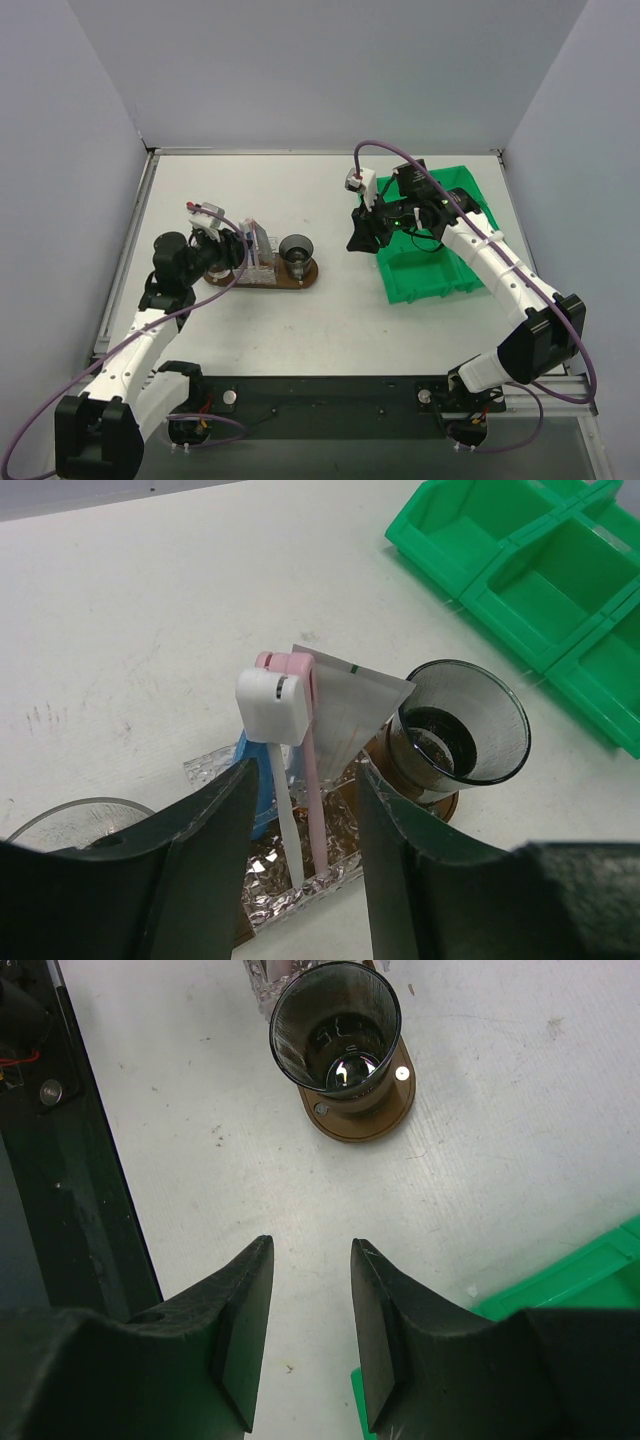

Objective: Prepare toiletry sets of a toothbrush and toothpaste on the tray

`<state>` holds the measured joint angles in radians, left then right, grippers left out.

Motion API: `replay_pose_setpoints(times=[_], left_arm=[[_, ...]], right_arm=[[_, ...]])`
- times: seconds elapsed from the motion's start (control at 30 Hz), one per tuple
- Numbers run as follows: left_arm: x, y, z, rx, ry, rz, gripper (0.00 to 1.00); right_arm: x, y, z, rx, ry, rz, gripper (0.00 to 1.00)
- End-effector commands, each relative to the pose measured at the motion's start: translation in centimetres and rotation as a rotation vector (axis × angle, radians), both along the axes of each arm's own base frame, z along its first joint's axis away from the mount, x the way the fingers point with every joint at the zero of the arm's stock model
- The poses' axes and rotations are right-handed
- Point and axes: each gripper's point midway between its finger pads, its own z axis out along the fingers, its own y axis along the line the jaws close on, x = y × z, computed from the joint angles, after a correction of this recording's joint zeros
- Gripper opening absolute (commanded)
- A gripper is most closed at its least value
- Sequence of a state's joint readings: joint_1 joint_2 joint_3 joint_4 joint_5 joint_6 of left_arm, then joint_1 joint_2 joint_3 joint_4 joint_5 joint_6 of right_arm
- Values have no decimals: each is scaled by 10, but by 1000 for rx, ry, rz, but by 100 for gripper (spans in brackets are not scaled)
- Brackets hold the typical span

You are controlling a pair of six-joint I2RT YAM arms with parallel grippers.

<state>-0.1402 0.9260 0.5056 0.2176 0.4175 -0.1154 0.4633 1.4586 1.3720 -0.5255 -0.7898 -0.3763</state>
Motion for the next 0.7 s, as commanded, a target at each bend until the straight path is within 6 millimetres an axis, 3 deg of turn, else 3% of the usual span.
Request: replay_pose_setpoints(times=[0.0,0.33,0.5,0.67], left_arm=[[1,-1,34,-4,-65,-20,54],[-8,1,60,21,-61,-26,54],[-10,13,78,71,-70,26,57],[-14,29,99,103,-85,109,60]], right_arm=[[2,2,5,27,-23,26,33],[6,-1,15,27,-49,-16,34],[15,-7,24,7,-108,-86,36],[29,-26,29,-55,-188,-211,38]])
